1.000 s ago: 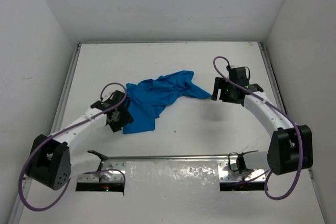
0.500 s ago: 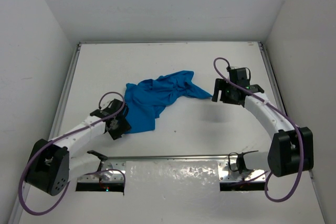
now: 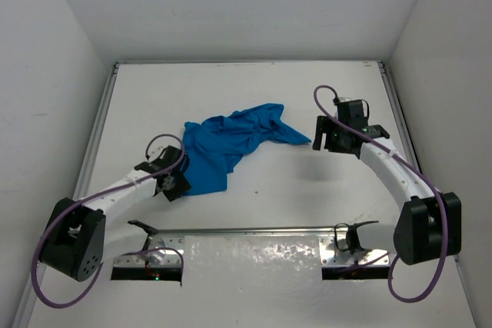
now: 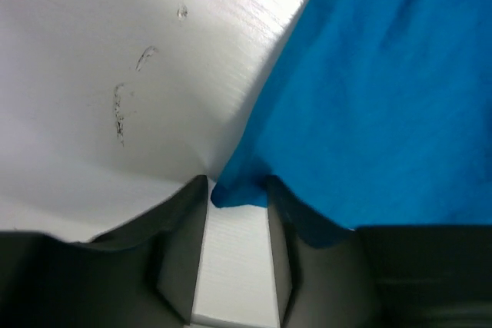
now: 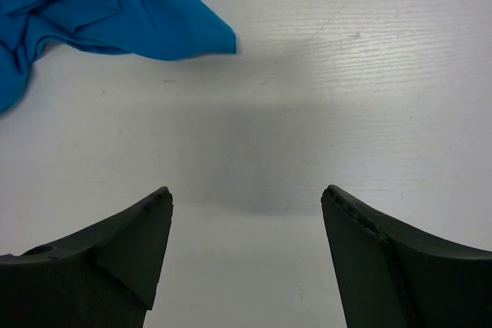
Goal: Fold and stack the t-shirts
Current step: Flatten out the tshirt
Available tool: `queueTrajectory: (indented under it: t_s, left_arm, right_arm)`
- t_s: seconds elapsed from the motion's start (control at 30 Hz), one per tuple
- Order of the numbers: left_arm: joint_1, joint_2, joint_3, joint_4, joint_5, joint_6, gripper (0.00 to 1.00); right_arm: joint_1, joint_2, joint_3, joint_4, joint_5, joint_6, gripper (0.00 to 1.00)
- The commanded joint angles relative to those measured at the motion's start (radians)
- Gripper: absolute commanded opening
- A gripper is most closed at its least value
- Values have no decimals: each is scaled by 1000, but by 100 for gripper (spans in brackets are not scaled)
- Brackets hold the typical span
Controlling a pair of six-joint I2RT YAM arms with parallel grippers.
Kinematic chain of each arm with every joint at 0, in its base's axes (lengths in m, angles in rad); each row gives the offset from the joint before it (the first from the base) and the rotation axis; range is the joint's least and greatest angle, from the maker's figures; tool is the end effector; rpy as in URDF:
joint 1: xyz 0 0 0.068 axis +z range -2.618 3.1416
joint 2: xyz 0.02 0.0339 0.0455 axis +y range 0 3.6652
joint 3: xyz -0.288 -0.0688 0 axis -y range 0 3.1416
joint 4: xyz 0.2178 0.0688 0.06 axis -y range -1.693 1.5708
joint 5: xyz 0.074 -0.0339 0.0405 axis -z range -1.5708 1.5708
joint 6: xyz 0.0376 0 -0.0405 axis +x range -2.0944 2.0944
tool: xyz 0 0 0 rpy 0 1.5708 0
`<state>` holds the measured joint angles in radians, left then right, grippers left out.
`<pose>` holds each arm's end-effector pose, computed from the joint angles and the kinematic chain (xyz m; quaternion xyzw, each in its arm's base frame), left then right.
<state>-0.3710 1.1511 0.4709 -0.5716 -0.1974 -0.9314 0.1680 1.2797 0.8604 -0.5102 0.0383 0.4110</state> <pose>0.1373 -0.0455 0.1809 -0.2867 0.9399 -0.0184 0.1847 0.2245 0.0366 0.2661 0.1210 0.9411 0.0725 0.3072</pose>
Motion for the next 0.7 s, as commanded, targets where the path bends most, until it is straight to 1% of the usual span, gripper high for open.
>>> queueTrajectory:
  t_s: [0.0,0.03,0.07,0.2,0.23,0.33,0.37,0.47,0.53,0.6,0.67]
  left_arm:
    - [9,22,24,44,-36,22,30]
    - [9,25,28,49,-36,26,11]
    - [9,30,31,49,-36,28,0]
    - [9,7,84,21,-31,32,0]
    - [9,-7,104,-14,-36,32,0]
    - [9,-73,210,-89,-62,31,0]
    - [10,-89,241,-105,-65,22,0]
    - [17,-125,378,-161,-73,-4,0]
    - [20,-125,426,-195,-70,-21,0]
    - [20,-126,475,-200,-54,-38,0]
    - [20,-129,509,-208,-39,-61,0]
  right_arm:
    - [4,-14,9,1,17,-18,77]
    - [4,-11,12,4,17,-20,77]
    - [4,-7,12,7,17,-20,77]
    - [2,47,6,79,6,-9,78]
    - [4,91,9,94,-6,-2,80]
    - [4,168,15,252,-58,46,85]
    - [4,187,20,268,-57,87,85]
    - [4,259,43,308,-40,147,82]
    - [4,306,48,352,-44,169,80]
    - [4,340,63,361,-52,178,76]
    - [4,380,83,363,-60,201,75]
